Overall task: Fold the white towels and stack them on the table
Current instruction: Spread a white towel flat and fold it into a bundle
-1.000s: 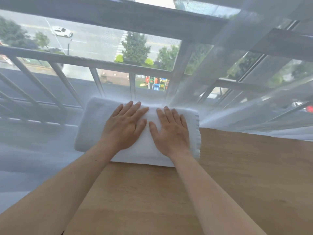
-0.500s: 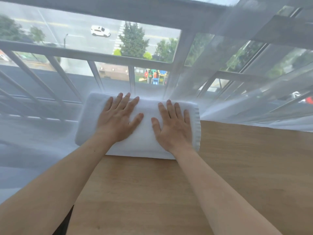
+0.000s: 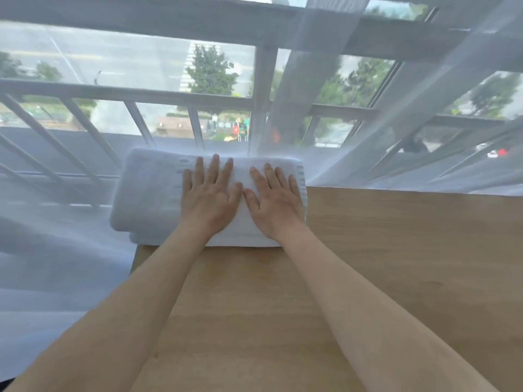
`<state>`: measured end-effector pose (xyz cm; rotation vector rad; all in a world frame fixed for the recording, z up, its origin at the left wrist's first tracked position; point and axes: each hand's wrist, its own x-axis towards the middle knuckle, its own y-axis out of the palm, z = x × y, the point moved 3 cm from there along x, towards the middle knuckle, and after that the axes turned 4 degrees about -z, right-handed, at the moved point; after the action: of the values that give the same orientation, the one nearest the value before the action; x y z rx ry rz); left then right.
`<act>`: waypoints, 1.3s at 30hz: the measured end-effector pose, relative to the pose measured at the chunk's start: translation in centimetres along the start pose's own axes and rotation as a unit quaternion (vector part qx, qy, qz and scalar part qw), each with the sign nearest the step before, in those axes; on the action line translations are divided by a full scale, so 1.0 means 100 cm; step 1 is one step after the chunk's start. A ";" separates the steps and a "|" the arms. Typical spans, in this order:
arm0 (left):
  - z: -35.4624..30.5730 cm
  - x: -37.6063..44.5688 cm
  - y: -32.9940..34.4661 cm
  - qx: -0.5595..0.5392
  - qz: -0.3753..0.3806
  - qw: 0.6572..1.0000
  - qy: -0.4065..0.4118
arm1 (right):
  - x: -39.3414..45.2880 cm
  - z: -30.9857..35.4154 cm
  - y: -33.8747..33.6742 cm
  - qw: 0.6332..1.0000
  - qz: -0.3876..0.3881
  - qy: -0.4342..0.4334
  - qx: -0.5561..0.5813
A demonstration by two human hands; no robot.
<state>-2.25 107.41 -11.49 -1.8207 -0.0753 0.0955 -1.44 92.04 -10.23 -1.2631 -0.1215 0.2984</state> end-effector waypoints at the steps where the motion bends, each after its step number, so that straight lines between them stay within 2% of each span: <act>1: -0.015 -0.011 0.005 0.009 0.000 0.999 0.034 | -0.010 -0.007 -0.003 1.000 0.001 0.000 0.006; 3: -0.041 -0.031 0.014 0.027 0.005 0.997 0.076 | -0.029 -0.024 -0.009 1.000 -0.002 0.007 0.023; 8: -0.105 -0.079 0.032 0.039 0.035 0.991 0.119 | -0.103 -0.095 -0.023 0.997 -0.012 0.044 0.054; 11: -0.157 -0.115 0.048 0.031 0.081 0.988 0.124 | -0.165 -0.161 -0.028 0.992 -0.011 0.120 0.041; 15: -0.248 -0.164 0.078 0.026 0.120 0.986 0.117 | -0.266 -0.270 -0.032 0.969 0.032 0.245 0.022; 21: -0.392 -0.231 0.122 0.039 0.163 0.965 0.202 | -0.382 -0.384 -0.061 0.948 0.037 0.315 0.033; 29: -0.530 -0.254 0.155 0.034 0.171 0.943 0.284 | -0.443 -0.490 -0.103 0.923 0.004 0.375 0.086; 39: -0.731 -0.242 0.226 -0.011 0.206 0.909 0.362 | -0.491 -0.647 -0.152 0.895 -0.010 0.440 0.077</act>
<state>-18.59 28.94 -14.61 -1.7656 0.8370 -0.2888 -29.61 14.34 -11.74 -1.1330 0.6558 -0.2970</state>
